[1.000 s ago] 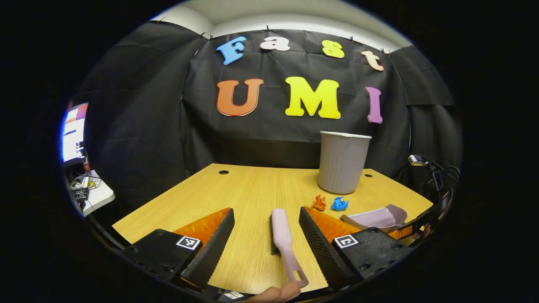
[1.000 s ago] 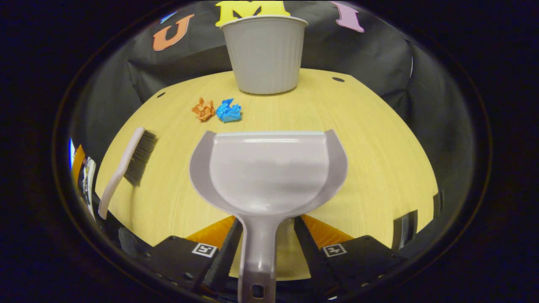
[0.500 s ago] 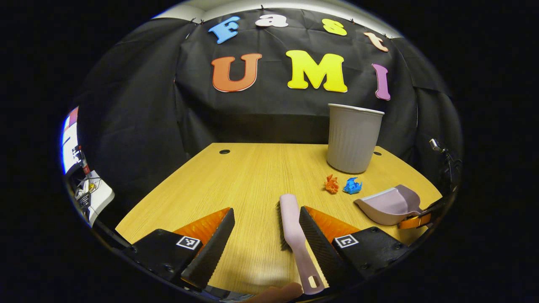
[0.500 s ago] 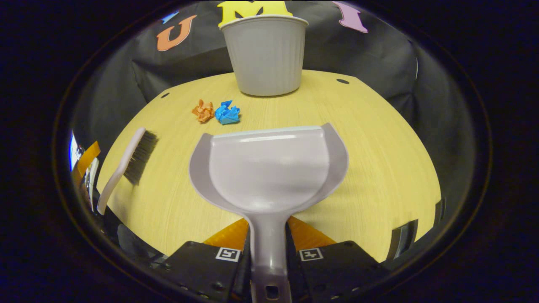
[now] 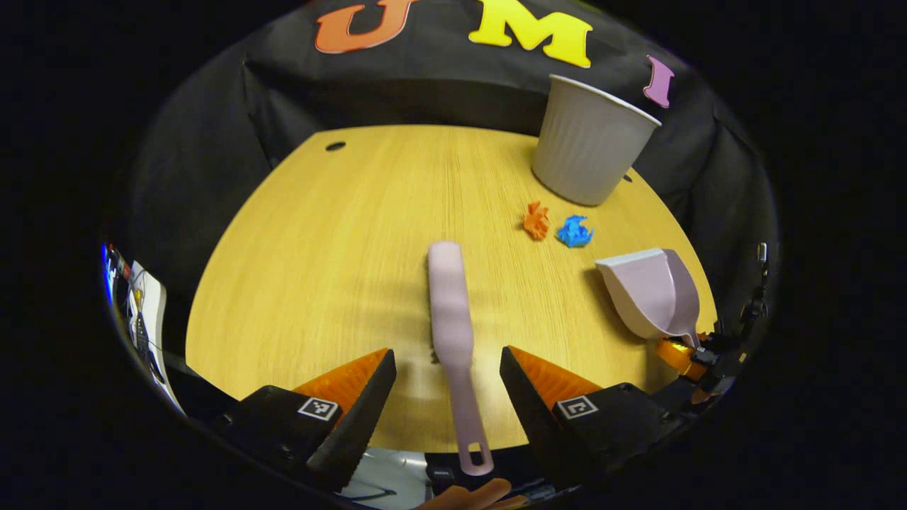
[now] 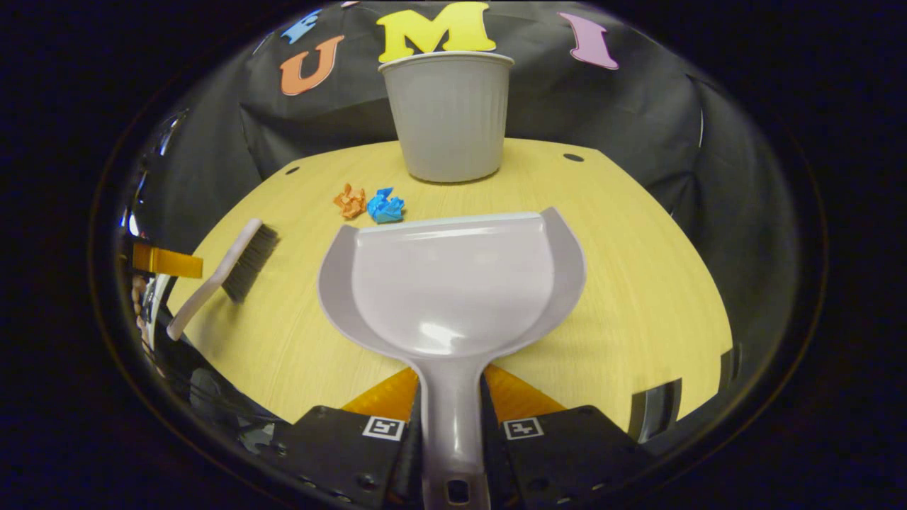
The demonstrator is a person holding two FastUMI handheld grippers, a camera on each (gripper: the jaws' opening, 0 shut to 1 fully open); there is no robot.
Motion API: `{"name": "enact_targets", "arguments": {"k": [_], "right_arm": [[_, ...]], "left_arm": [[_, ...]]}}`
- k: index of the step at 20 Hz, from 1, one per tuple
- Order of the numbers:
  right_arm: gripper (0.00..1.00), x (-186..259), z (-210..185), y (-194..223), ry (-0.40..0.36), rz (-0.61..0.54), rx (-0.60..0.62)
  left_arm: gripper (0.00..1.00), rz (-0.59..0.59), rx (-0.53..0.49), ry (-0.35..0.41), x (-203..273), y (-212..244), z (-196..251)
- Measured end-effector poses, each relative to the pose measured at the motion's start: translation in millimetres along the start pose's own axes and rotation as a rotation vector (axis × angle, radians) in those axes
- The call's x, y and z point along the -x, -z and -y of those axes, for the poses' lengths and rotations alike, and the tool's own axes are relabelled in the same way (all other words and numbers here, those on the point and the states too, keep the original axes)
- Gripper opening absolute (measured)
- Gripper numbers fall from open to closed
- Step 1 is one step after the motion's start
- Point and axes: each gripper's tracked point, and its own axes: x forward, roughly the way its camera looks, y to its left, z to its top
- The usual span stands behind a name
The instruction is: Pick up the small broom and dustpan from the desktop, sweep the trash into the dustpan with the broom, and then empty the trash into the garbage bin.
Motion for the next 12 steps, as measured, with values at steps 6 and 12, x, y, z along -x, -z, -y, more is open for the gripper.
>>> {"name": "enact_targets", "arguments": {"k": [6,12], "right_arm": [[0.36,6,9,14,-0.018,0.004,0.005],[0.36,2,11,15,-0.030,0.008,0.009]], "left_arm": [[0.90,-0.243,0.049,-0.011,-8,8,2],[0.82,-0.367,-0.031,-0.003,-22,27,16]]}}
